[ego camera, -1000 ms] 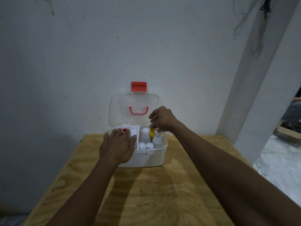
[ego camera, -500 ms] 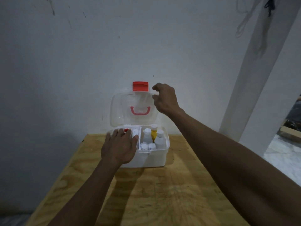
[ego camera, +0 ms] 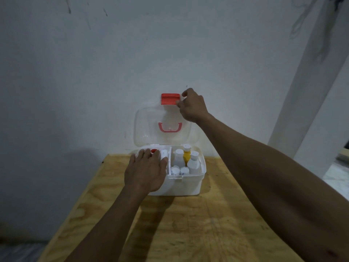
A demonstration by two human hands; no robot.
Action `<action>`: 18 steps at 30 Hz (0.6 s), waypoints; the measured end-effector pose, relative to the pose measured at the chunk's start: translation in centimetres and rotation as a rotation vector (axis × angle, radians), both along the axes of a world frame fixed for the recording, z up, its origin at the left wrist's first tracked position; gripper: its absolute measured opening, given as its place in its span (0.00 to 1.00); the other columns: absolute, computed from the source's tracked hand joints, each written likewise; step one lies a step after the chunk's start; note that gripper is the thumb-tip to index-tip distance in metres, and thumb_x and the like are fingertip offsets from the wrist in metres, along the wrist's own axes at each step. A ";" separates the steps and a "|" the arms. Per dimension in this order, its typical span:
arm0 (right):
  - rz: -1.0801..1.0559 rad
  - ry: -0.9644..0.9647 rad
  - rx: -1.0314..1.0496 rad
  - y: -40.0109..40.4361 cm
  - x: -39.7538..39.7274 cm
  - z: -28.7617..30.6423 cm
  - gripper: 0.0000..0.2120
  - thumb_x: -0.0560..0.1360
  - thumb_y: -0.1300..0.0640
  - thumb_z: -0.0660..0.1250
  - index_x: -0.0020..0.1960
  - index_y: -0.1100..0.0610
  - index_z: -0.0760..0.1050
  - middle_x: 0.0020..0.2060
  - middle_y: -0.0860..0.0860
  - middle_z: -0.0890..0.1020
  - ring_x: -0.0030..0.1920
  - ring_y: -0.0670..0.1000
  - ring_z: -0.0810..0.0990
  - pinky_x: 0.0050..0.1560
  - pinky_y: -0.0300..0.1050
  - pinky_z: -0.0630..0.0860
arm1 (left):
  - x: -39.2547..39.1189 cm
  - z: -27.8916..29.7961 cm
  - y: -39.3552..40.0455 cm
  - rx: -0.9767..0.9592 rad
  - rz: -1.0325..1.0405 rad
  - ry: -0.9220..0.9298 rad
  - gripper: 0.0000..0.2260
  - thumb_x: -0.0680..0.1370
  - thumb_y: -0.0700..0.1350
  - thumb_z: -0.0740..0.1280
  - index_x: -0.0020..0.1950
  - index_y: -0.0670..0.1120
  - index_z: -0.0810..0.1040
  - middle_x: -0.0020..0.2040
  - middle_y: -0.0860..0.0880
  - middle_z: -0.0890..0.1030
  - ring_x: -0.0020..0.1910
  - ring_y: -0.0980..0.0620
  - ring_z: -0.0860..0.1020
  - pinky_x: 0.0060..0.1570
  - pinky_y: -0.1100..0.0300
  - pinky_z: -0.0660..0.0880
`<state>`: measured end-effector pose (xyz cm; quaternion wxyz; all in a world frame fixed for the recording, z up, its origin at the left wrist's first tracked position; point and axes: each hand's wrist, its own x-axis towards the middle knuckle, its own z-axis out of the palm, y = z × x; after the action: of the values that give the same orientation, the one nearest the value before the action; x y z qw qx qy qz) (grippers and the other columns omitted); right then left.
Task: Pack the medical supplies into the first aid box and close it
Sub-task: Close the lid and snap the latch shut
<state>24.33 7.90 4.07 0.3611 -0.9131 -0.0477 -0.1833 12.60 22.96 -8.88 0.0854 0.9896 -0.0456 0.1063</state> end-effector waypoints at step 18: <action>0.123 0.023 0.093 -0.7 -1.3 0.8 0.11 0.79 0.53 0.67 0.57 0.57 0.81 0.57 0.54 0.82 0.58 0.56 0.79 0.61 0.54 0.77 | -0.4 0.3 -0.2 0.006 0.002 -0.050 0.24 0.82 0.57 0.46 0.74 0.48 0.66 0.74 0.46 0.69 0.74 0.46 0.64 0.73 0.45 0.56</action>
<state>23.05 7.19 4.89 0.4140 -0.8928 -0.0909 -0.1521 12.19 22.75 -8.53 0.0810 0.9870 -0.0471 0.1307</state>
